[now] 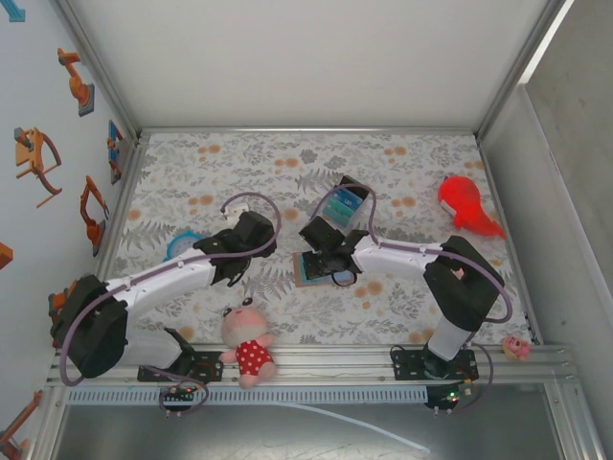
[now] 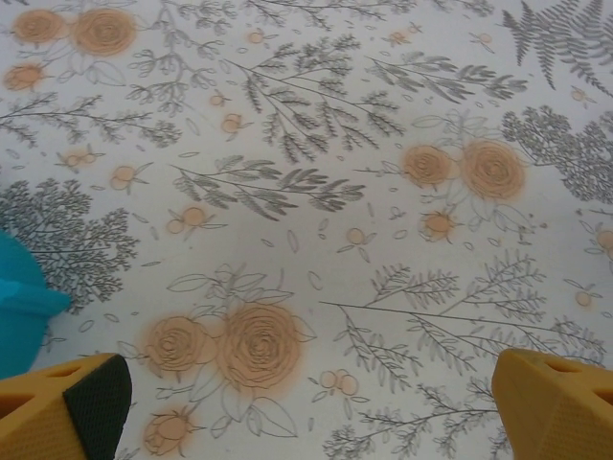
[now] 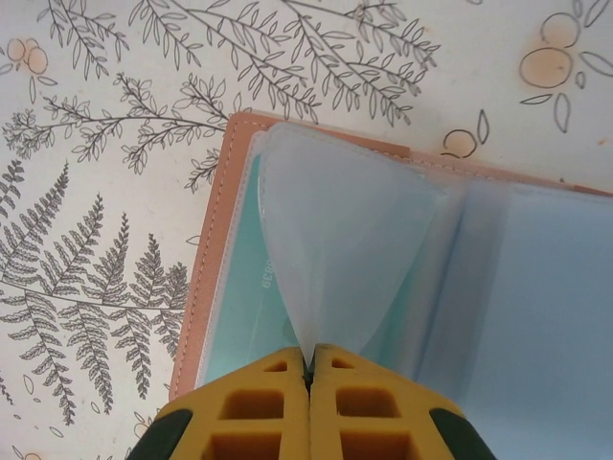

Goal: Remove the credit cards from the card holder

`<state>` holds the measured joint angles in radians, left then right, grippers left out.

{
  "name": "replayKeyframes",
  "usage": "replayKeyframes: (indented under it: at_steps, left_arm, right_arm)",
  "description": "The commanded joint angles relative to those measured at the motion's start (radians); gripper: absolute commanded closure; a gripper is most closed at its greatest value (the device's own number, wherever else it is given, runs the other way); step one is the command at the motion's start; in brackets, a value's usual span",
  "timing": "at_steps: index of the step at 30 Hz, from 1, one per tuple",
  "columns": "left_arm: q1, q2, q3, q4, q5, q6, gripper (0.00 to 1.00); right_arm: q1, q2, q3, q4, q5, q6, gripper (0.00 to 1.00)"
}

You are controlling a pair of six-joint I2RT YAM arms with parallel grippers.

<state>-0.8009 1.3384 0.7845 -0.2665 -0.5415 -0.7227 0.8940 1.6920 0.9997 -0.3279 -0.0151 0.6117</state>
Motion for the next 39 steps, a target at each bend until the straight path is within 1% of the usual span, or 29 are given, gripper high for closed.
replayKeyframes:
  at_steps: [1,5,7,12,17,23,27,34,37,39]
  left_arm:
    - [-0.033,0.041,0.044,0.006,-0.023,0.020,0.03]
    - [-0.061,0.098,0.062,0.010,0.006,-0.003,0.03]
    - [-0.068,0.117,0.057,0.025,0.044,-0.018,0.03]
    - [-0.079,0.148,-0.003,0.122,0.195,-0.041,0.03]
    - [-0.105,0.173,-0.032,0.160,0.246,-0.024,0.03]
    - [-0.126,0.267,0.007,0.126,0.253,-0.011,0.03]
    - [-0.146,0.314,0.044,0.071,0.210,-0.013,0.03]
    - [-0.149,0.349,0.071,-0.007,0.162,-0.039,0.03]
    - [-0.149,0.347,0.068,-0.017,0.150,-0.049,0.03]
    - [-0.149,0.346,0.067,-0.019,0.148,-0.050,0.03]
  right_arm:
    - [-0.015,-0.042,-0.031,0.041,-0.024,0.032,0.96]
    - [-0.037,-0.064,-0.073,0.095,-0.065,0.056,0.96]
    - [-0.047,-0.070,-0.091,0.119,-0.083,0.065,0.95]
    - [-0.061,-0.069,-0.113,0.150,-0.104,0.081,0.95]
    - [-0.064,-0.064,-0.110,0.166,-0.120,0.083,0.95]
    - [-0.066,-0.064,-0.107,0.168,-0.132,0.083,0.96]
    - [-0.067,-0.075,-0.117,0.171,-0.134,0.088,0.96]
    - [-0.067,-0.099,-0.136,0.168,-0.120,0.097,0.95]
    - [-0.069,-0.121,-0.148,0.146,-0.086,0.099,0.91]
    - [-0.073,-0.136,-0.161,0.132,-0.066,0.103,0.86]
